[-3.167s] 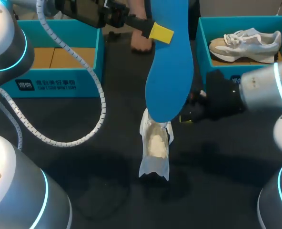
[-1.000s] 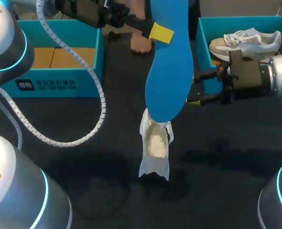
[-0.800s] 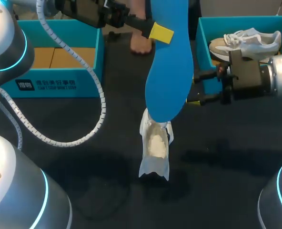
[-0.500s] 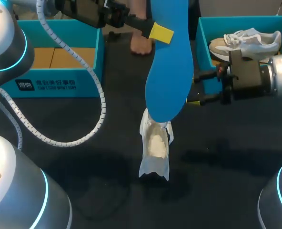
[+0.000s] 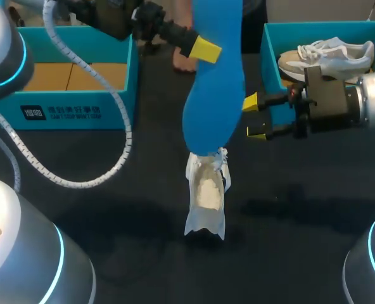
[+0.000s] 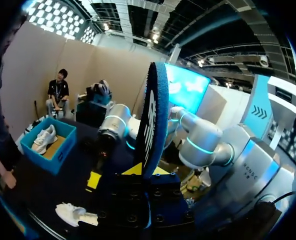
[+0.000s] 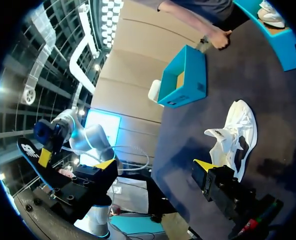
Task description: Take the shoe out of the shoebox, open the shoe tongue, remove and reinsert the insole, then place the shoe into the shoebox
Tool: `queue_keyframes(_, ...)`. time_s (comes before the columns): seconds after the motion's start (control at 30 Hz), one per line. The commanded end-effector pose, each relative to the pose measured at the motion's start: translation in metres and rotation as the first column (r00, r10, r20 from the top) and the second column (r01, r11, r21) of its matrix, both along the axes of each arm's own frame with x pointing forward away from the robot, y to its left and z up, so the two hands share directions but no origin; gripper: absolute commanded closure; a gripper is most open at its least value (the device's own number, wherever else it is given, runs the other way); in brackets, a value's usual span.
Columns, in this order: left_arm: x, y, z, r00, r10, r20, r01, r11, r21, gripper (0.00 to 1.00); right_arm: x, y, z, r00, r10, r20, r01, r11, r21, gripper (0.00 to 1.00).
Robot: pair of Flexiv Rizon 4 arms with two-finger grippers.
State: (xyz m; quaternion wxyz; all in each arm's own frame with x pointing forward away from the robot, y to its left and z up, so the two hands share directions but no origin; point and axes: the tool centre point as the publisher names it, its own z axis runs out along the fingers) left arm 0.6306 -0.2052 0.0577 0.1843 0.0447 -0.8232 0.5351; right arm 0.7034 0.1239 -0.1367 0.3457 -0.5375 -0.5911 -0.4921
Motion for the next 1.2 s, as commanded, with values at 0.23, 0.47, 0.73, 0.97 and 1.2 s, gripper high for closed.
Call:
queue_keyframes(0.23,0.003,0.037,-0.020,0.958,-0.005,0.288,0.001,1.000,0.013,1.00,0.001,0.002,0.000,1.000,0.000,-0.001,0.000,1.000,-0.003,0.00)
queue_keyframes(0.47,0.016,0.048,-0.035,0.784,0.025,0.620,0.051,0.993,-0.104,1.00,0.001,0.002,0.000,1.000,0.000,-0.001,0.000,1.000,-0.003,0.00)
queue_keyframes(0.73,0.021,0.053,-0.042,0.514,0.002,0.858,0.214,0.968,-0.131,1.00,0.001,0.002,0.000,1.000,0.000,-0.001,0.000,1.000,-0.003,0.00)
queue_keyframes(0.97,0.019,0.056,-0.045,0.456,0.022,0.890,0.225,0.964,-0.140,1.00,0.001,0.002,0.000,1.000,0.000,-0.001,0.000,1.000,-0.003,0.00)
queue_keyframes(1.2,0.019,0.056,-0.045,0.456,0.022,0.890,0.225,0.964,-0.140,1.00,0.001,0.002,0.000,1.000,0.000,-0.001,0.000,1.000,-0.003,0.00)
